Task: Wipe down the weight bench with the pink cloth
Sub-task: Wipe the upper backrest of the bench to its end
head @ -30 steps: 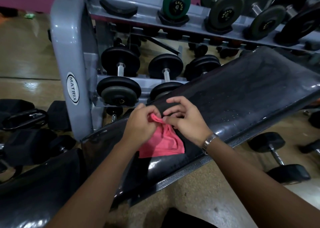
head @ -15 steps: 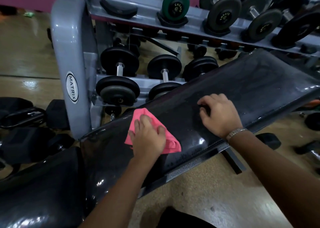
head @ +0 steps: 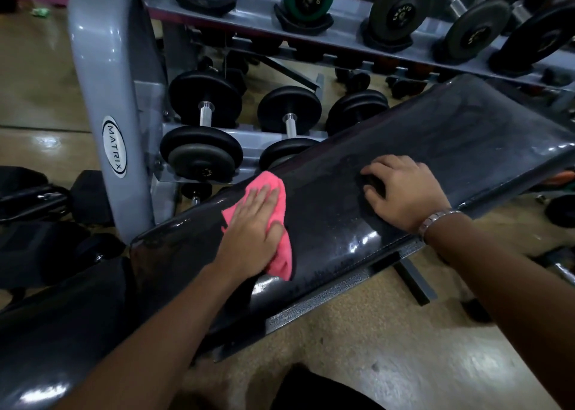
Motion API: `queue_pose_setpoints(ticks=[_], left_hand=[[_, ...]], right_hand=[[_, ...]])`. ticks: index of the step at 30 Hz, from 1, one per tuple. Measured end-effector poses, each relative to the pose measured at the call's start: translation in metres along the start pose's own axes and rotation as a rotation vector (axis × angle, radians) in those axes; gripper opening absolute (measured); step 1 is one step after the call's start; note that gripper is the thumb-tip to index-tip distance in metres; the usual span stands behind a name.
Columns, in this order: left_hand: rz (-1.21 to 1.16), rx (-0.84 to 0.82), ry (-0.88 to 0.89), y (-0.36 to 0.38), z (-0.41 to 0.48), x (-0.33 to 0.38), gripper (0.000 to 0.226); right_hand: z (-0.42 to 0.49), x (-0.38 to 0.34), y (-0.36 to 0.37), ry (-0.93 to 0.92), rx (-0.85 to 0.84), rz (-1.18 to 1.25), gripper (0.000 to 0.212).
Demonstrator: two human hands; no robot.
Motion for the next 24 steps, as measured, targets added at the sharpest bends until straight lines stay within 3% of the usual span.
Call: queue_pose_setpoints(ticks=[5, 9, 15, 20, 24], left_hand=[[0.042, 0.003, -0.115, 0.002, 0.034, 0.018, 0.065], [0.017, -0.043, 0.061, 0.001, 0.014, 0.012, 0.066], [0.064, -0.04, -0.022, 0.004, 0.084, 0.043, 0.065], [0.066, -0.128, 0.236, -0.003, 0.061, 0.031, 0.065], [0.06, -0.062, 0.144, -0.003, 0.1, 0.05, 0.056]], right_hand=[[-0.001, 0.01, -0.003, 0.028, 0.032, 0.017, 0.036], [0.001, 0.018, -0.007, 0.032, 0.052, -0.059, 0.041], [0.007, 0.036, -0.014, 0.118, 0.008, -0.062, 0.046], [0.009, 0.046, -0.01, 0.088, -0.025, -0.075, 0.045], [0.005, 0.051, -0.008, 0.068, -0.042, -0.077, 0.047]])
Point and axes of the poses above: each hand's wrist, its own z-axis towards the middle knuckle, its own y-axis out of the palm, x = y × z, the point moved 3 cm from there along z, towards the middle knuckle, and after that the axes turned 6 degrees about -y, right-handed, at the moved point
